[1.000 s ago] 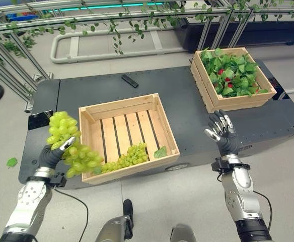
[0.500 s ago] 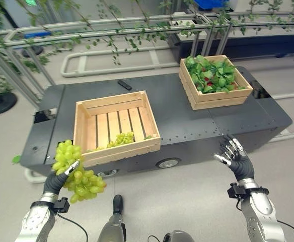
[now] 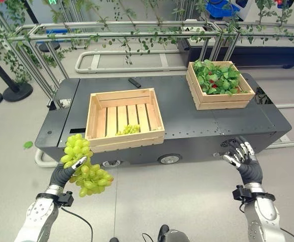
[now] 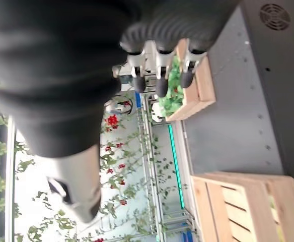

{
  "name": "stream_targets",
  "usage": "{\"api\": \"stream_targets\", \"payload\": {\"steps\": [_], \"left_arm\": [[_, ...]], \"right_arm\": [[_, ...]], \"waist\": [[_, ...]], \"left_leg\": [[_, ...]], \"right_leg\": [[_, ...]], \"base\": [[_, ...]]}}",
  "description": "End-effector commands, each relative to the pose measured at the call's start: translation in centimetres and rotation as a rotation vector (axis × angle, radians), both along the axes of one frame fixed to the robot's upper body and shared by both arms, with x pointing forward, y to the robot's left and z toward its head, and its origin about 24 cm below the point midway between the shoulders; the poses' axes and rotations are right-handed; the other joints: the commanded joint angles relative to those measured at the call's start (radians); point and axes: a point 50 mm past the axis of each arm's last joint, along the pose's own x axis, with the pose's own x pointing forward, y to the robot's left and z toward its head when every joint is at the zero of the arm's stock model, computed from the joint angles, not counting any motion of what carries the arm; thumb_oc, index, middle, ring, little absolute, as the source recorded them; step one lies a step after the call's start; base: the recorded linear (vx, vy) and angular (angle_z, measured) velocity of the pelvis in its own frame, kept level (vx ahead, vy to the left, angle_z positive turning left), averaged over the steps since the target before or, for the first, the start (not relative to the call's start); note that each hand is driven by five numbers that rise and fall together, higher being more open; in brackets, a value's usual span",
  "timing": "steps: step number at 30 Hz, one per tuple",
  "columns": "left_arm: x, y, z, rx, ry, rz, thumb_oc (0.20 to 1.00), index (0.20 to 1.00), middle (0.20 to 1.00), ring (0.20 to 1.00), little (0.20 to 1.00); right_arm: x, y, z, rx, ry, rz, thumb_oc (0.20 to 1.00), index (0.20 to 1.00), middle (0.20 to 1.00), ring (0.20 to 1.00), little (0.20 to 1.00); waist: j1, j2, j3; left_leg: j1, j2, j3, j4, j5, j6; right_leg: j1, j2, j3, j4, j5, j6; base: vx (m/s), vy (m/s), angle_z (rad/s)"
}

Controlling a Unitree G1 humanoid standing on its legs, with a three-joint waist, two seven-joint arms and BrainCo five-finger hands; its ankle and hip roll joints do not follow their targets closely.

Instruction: Pick up the fruits from the basket on one side to the basket on the other side

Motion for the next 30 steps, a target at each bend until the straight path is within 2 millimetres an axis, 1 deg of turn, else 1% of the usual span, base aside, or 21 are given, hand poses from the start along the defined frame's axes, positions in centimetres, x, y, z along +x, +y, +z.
{"api": "stream_targets", "payload": {"steps": [1, 5, 10, 11, 12, 13, 14, 15, 16, 17, 18, 19, 20, 21, 22, 23, 24, 26, 27, 29, 30], "left_arm": [[0.5, 0.6, 3.6, 0.086, -0.164, -0.029, 0.2, 0.2, 0.2, 0.2, 0.2], [0.4, 1.1, 3.9, 0.089, -0.17, -0.008, 0.2, 0.2, 0.2, 0.2, 0.2], [0.6, 1.2, 3.9, 0.082, -0.166, -0.013, 0.2, 0.2, 0.2, 0.2, 0.2], [0.6, 1.2, 4.1, 0.086, -0.172, -0.019, 0.2, 0.2, 0.2, 0.2, 0.2], [0.6, 1.2, 4.1, 0.087, -0.172, -0.018, 0.2, 0.2, 0.2, 0.2, 0.2], [0.2, 1.7, 3.9, 0.118, -0.161, 0.003, 0.2, 0.2, 0.2, 0.2, 0.2], [0.2, 1.8, 4.0, 0.129, -0.161, 0.007, 0.2, 0.2, 0.2, 0.2, 0.2], [0.2, 1.8, 4.0, 0.129, -0.161, 0.008, 0.2, 0.2, 0.2, 0.2, 0.2], [-0.2, 2.5, 3.8, 0.172, -0.147, 0.037, 0.2, 0.2, 0.2, 0.2, 0.2], [-0.4, 2.9, 3.8, 0.192, -0.138, 0.052, 0.2, 0.2, 0.2, 0.2, 0.2], [-0.4, 2.9, 3.8, 0.192, -0.138, 0.052, 0.2, 0.2, 0.2, 0.2, 0.2], [-0.5, 3.4, 3.8, 0.197, -0.141, 0.092, 0.2, 0.2, 0.2, 0.2, 0.2], [-0.5, 3.4, 3.8, 0.197, -0.141, 0.092, 0.2, 0.2, 0.2, 0.2, 0.2], [-0.4, 3.7, 3.8, 0.186, -0.148, 0.114, 0.2, 0.2, 0.2, 0.2, 0.2], [-0.3, 3.9, 3.8, 0.174, -0.156, 0.129, 0.2, 0.2, 0.2, 0.2, 0.2], [-0.3, 3.9, 3.8, 0.174, -0.157, 0.13, 0.2, 0.2, 0.2, 0.2, 0.2], [0.1, 3.8, 4.1, 0.173, -0.179, 0.138, 0.2, 0.2, 0.2, 0.2, 0.2], [1.0, 3.1, 4.4, 0.162, -0.201, 0.111, 0.2, 0.2, 0.2, 0.2, 0.2], [1.0, 3.1, 4.4, 0.162, -0.201, 0.111, 0.2, 0.2, 0.2, 0.2, 0.2], [1.2, 2.7, 4.2, 0.154, -0.205, 0.106, 0.2, 0.2, 0.2, 0.2, 0.2], [1.2, 2.4, 4.2, 0.15, -0.206, 0.093, 0.2, 0.2, 0.2, 0.2, 0.2]], "right_arm": [[1.0, 0.2, 2.2, -0.075, -0.107, 0.025, 1.0, 1.0, 1.0, 1.0, 1.0], [1.7, 1.0, 2.2, -0.074, -0.11, 0.049, 1.0, 1.0, 1.0, 1.0, 1.0], [1.9, 1.6, 2.4, -0.081, -0.117, 0.067, 1.0, 1.0, 1.0, 1.0, 1.0], [1.9, 1.6, 2.0, -0.053, -0.118, 0.044, 1.0, 1.0, 1.0, 1.0, 1.0], [1.9, 1.6, 2.0, -0.053, -0.118, 0.044, 1.0, 1.0, 1.0, 1.0, 1.0], [2.0, 1.8, 1.6, -0.019, -0.117, 0.03, 1.0, 1.0, 1.0, 1.0, 1.0], [2.1, 2.0, 1.3, 0.003, -0.117, 0.018, 1.0, 1.0, 1.0, 1.0, 1.0], [2.1, 2.1, 1.3, 0.003, -0.117, 0.018, 1.0, 1.0, 1.0, 1.0, 1.0], [2.6, 2.8, 1.3, 0.004, -0.123, 0.038, 1.0, 1.0, 1.0, 1.0, 1.0], [2.7, 3.1, 1.4, 0.002, -0.124, 0.042, 1.0, 1.0, 1.0, 1.0, 1.0], [2.7, 3.1, 1.4, 0.002, -0.124, 0.042, 1.0, 1.0, 1.0, 1.0, 1.0], [2.9, 3.4, 1.0, 0.022, -0.119, 0.047, 1.0, 1.0, 1.0, 1.0, 1.0], [2.9, 3.4, 1.1, 0.022, -0.119, 0.047, 1.0, 1.0, 1.0, 1.0, 1.0], [2.9, 3.5, 1.1, 0.005, -0.118, 0.062, 1.0, 1.0, 1.0, 1.0, 1.0], [2.8, 3.5, 1.3, -0.021, -0.116, 0.078, 1.0, 1.0, 1.0, 1.0, 1.0], [2.8, 3.5, 1.3, -0.021, -0.117, 0.078, 1.0, 1.0, 1.0, 1.0, 1.0], [2.7, 3.6, 1.0, -0.016, -0.104, 0.092, 1.0, 1.0, 1.0, 1.0, 1.0], [2.4, 3.3, 0.6, -0.008, -0.085, 0.079, 1.0, 1.0, 1.0, 1.0, 1.0], [2.4, 3.3, 0.6, -0.008, -0.085, 0.079, 1.0, 1.0, 1.0, 1.0, 1.0], [2.4, 3.5, 0.6, -0.003, -0.08, 0.1, 1.0, 1.0, 1.0, 1.0, 1.0], [2.1, 3.4, 0.5, 0.004, -0.08, 0.098, 1.0, 1.0, 1.0, 1.0, 1.0]], "waist": [[0.02, -0.019, -0.037], [0.05, -0.036, -0.033], [0.091, -0.05, -0.018], [0.124, -0.049, -0.012], [0.122, -0.049, -0.012], [0.16, -0.042, -0.016], [0.166, -0.041, -0.018], [0.165, -0.043, -0.019], [0.178, -0.023, -0.015], [0.179, -0.009, -0.013], [0.178, -0.01, -0.015], [0.175, 0.002, -0.023], [0.174, 0.002, -0.025], [0.17, 0.004, -0.028], [0.153, -0.004, -0.022], [0.149, -0.004, -0.023], [0.123, -0.009, -0.014], [0.104, -0.017, -0.006], [0.098, -0.021, -0.007], [0.103, -0.037, -0.011], [0.101, -0.042, -0.018]], "left_leg": [[-0.057, 0.012, -0.035, 0.062, 0.004, 0.014], [-0.086, -0.008, -0.043, 0.11, -0.017, 0.025], [-0.144, -0.042, -0.089, 0.195, -0.049, 0.033], [-0.16, -0.063, -0.113, 0.23, -0.077, 0.037], [-0.162, -0.064, -0.115, 0.232, -0.078, 0.037], [-0.163, -0.106, -0.154, 0.237, -0.1, 0.063], [-0.157, -0.124, -0.169, 0.234, -0.107, 0.083], [-0.159, -0.127, -0.169, 0.234, -0.107, 0.084], [-0.127, -0.173, -0.217, 0.194, -0.097, 0.122], [-0.109, -0.178, -0.243, 0.176, -0.097, 0.132], [-0.112, -0.179, -0.243, 0.172, -0.091, 0.132], [-0.077, -0.192, -0.295, 0.136, -0.085, 0.138], [-0.079, -0.191, -0.295, 0.132, -0.081, 0.138], [-0.062, -0.202, -0.329, 0.113, -0.075, 0.132], [-0.043, -0.232, -0.404, 0.123, -0.093, 0.123], [-0.045, -0.233, -0.408, 0.122, -0.089, 0.123], [-0.015, -0.267, -0.501, 0.134, -0.116, 0.135], [0.007, -0.3, -0.612, 0.144, -0.128, 0.144], [0.005, -0.304, -0.618, 0.142, -0.121, 0.143], [0.051, -0.299, -0.71, 0.12, -0.133, 0.129], [0.059, -0.298, -0.755, 0.12, -0.121, 0.117]], "right_leg": [[0.078, -0.007, 0.018, -0.173, 0.079, 0.093], [0.074, -0.035, 0.005, -0.161, 0.087, 0.105], [0.081, -0.075, -0.054, -0.14, 0.087, 0.117], [0.094, -0.101, -0.095, -0.121, 0.084, 0.129], [0.094, -0.101, -0.097, -0.12, 0.083, 0.129], [0.081, -0.149, -0.115, -0.045, 0.107, 0.152], [0.064, -0.182, -0.107, 0.023, 0.145, 0.163], [0.061, -0.186, -0.106, 0.027, 0.143, 0.164], [0.023, -0.246, -0.057, 0.161, 0.236, 0.174], [-0.01, -0.232, -0.012, 0.212, 0.226, 0.166], [-0.014, -0.233, -0.013, 0.21, 0.228, 0.165], [-0.078, -0.147, 0.091, 0.18, 0.162, 0.15], [-0.08, -0.146, 0.09, 0.176, 0.166, 0.148], [-0.1, -0.11, 0.125, 0.105, 0.139, 0.143], [-0.125, -0.09, 0.183, -0.071, 0.131, 0.146], [-0.122, -0.091, 0.179, -0.079, 0.137, 0.147], [-0.164, -0.024, 0.302, -0.214, 0.155, 0.161], [-0.173, 0.016, 0.423, -0.267, 0.178, 0.177], [-0.174, 0.01, 0.42, -0.27, 0.181, 0.178], [-0.171, 0.034, 0.412, -0.261, 0.213, 0.185], [-0.151, 0.031, 0.437, -0.246, 0.205, 0.176]], "base": [[0.03, 0.089, 0.12], [0.02, 0.082, 0.07], [0.02, 0.12, 0.4], [0.03, 0.139, 0.7], [0.1, 0.375, 0.75], [0.11, 0.341, 0.78], [0.11, 0.345, 0.75], [0.15, 0.462, 0.96], [0.15, 0.465, 1.04], [0.14, 0.461, 1.19], [0.19, 0.229, 1.02], [0.14, 0.122, 0.84], [0.25, 0.17, 0.82], [0.32, 0.01, 0.7], [0.32, 0.014, 0.88], [0.51, -0.024, 1.26], [0.39, 0.016, 1.54], [0.36, -0.009, 1.9], [0.31, -0.101, 2.42], [0.35, -0.217, 2.27], [0.19, -0.173, 1.72]]}}
